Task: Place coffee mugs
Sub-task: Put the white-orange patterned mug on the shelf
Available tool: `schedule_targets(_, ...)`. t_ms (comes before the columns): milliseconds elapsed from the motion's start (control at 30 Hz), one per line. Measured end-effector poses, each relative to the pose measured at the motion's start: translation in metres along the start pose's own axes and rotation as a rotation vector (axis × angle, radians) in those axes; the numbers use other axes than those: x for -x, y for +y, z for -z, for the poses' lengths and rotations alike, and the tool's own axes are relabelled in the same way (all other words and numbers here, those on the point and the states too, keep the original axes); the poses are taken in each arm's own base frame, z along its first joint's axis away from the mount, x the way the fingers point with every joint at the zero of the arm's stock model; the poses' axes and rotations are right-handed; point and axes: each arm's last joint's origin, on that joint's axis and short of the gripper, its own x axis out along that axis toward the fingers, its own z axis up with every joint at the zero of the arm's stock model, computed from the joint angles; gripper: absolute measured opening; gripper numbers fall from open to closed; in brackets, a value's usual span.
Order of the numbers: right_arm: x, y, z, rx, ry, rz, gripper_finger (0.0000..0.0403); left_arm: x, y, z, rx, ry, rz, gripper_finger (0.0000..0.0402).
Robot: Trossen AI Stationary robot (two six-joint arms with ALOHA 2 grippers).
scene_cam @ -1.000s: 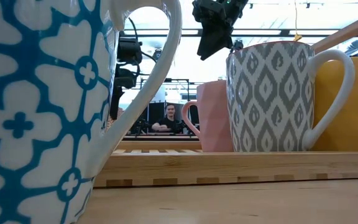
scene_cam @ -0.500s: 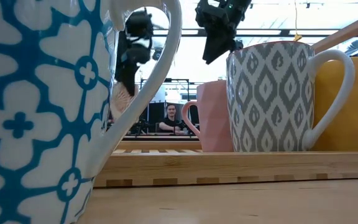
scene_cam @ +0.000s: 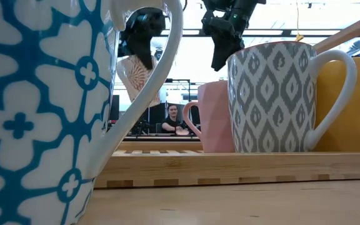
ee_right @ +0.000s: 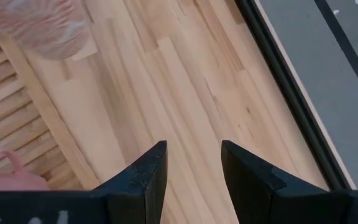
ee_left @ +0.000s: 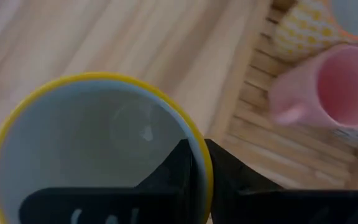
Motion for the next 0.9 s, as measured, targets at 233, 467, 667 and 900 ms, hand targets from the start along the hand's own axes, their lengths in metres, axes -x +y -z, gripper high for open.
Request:
schedule_targets(233, 0.0, -0.006, 0.0, -0.016, 0.0, 0.009, 0.0157, 0.003, -0.036, 0.017, 0.011, 0.02, 0.058, 0.0033)
schedule_targets(467, 0.0, -0.005, 0.0, -0.015, 0.0, 0.006, 0.0157, 0.004, -0.064, 0.033, 0.038, 0.04, 0.098, 0.0034)
schedule_targets(667, 0.0, -0.005, 0.0, -0.015, 0.0, 0.003, 0.0157, 0.001, -0.083, 0.042, 0.054, 0.043, 0.124, 0.0034)
schedule_targets(900, 0.0, -0.005, -0.001, -0.015, -0.006, 0.003, 0.0157, -0.006, -0.098, 0.049, 0.055, 0.049, 0.138, 0.0034)
